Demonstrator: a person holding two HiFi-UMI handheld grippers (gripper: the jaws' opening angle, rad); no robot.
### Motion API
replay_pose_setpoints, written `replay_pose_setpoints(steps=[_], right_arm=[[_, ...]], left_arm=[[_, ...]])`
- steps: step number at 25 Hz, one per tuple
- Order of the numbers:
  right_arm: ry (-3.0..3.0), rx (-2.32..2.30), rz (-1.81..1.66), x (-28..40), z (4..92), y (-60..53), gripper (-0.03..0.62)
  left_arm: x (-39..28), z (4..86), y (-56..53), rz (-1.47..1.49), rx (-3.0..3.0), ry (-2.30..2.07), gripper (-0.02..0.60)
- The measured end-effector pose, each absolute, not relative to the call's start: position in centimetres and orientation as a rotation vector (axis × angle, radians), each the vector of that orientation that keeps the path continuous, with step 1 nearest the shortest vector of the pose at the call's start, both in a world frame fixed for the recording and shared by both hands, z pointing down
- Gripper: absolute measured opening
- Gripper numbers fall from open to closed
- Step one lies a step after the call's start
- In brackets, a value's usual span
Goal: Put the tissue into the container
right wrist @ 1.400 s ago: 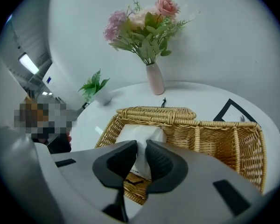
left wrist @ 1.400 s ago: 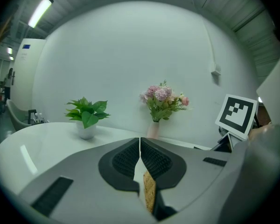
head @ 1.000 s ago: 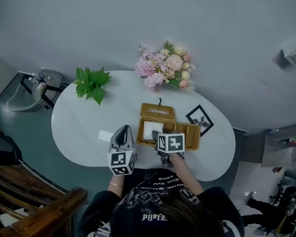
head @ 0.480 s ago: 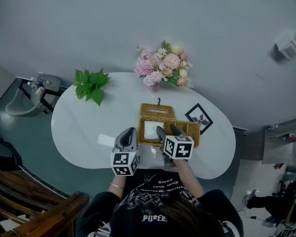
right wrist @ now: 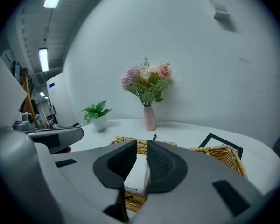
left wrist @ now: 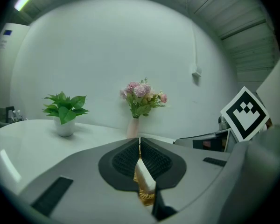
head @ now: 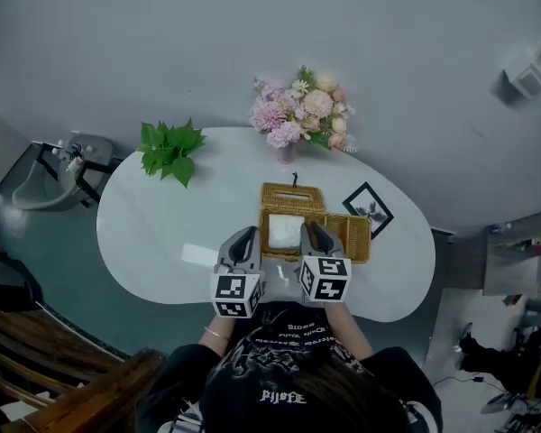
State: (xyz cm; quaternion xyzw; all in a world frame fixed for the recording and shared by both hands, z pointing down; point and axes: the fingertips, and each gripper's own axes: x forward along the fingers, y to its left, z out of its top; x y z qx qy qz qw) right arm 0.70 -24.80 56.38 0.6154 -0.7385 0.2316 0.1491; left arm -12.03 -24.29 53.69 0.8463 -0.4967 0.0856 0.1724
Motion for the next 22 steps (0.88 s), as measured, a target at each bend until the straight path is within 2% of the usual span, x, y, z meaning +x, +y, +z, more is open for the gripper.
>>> replay_pose_setpoints(steps=[2,4,22], right_arm=[[-2.107,1.809,0.654,1.2,56.4,-24.9,0.043],[-2.095,1.843,0.625,1.5,56.3,-24.8,0.025],[-2.103,1.840,0.512,0.8,55.7,-23.7,0.023]], left_arm=[[-11.9,53.6,-24.2,0.236,2.416,-1.410,0.026],[-11.9,53.6,-23.9,0.234,2.426,-1.403,0.026],[-12.8,54.5,-22.5,0.255,2.434,-1.426,0.026]])
